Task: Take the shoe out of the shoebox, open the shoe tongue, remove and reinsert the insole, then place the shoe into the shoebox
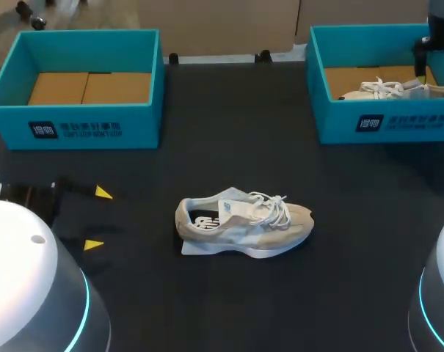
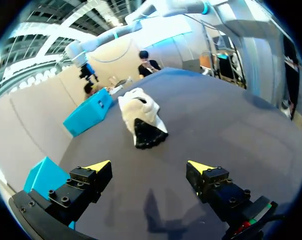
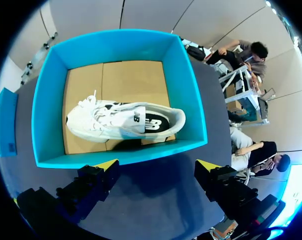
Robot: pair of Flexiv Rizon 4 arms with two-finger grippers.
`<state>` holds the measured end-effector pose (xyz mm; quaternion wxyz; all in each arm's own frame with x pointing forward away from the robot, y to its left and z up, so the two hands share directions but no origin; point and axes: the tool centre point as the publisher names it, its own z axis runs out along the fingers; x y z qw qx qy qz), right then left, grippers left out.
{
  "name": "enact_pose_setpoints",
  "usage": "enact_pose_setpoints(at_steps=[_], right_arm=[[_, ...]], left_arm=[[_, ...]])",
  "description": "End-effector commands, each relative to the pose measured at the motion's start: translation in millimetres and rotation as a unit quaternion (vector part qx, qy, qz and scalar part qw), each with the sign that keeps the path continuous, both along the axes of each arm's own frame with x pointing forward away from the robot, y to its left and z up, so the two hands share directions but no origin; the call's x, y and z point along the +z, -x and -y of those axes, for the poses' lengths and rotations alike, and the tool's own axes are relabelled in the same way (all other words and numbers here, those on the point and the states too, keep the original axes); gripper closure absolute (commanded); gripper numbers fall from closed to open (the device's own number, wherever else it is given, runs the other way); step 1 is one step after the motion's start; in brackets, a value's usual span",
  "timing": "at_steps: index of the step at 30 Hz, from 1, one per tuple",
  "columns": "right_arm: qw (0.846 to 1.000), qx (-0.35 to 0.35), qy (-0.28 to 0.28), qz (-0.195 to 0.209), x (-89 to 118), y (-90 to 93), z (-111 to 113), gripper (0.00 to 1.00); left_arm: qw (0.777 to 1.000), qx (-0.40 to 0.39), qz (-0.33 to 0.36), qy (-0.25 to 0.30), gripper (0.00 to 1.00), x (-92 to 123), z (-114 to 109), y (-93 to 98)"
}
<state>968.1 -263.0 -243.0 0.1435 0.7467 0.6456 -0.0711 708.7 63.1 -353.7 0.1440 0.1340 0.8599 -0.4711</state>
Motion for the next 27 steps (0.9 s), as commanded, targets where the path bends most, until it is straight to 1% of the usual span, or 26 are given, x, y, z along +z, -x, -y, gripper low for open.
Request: enact_pose_setpoints(at_steps=[1,4,9,11,14,20,22,27], right_arm=[[1.000,0.000,0.000,0.001,0,0.8,0,0.00],[1.000,0.000,0.000,0.001,0,0.8,0,0.00],[1.000,0.000,0.000,0.001,0,0.8,0,0.00],[1.000,0.000,0.000,0.001,0,0.8,0,0.00],[1.000,0.000,0.000,0.001,0,0.8,0,0.00],[1.000,0.000,0.000,0.001,0,0.8,0,0.00],[1.000,0.000,0.000,0.001,0,0.8,0,0.00],[1.000,0.000,0.000,0.001,0,0.8,0,0.00]], left_arm=[[1.000,0.016,-0.020,0.013,0.00,0,2,-4.2],[0.998,0.024,-0.049,0.021,0.00,-5,4,-8.7],[0.992,0.009,-0.122,0.027,0.00,-16,5,-6.5],[0.990,0.006,-0.141,0.031,0.00,-21,4,-8.1],[0.988,0.002,-0.150,0.031,0.00,-27,1,-10.5],[0.990,-0.004,-0.139,0.024,0.00,-35,-4,-13.6],[0.991,0.011,-0.136,0.012,0.00,-38,-7,-13.7],[0.991,0.015,-0.136,0.008,0.00,-39,-7,-13.7]])
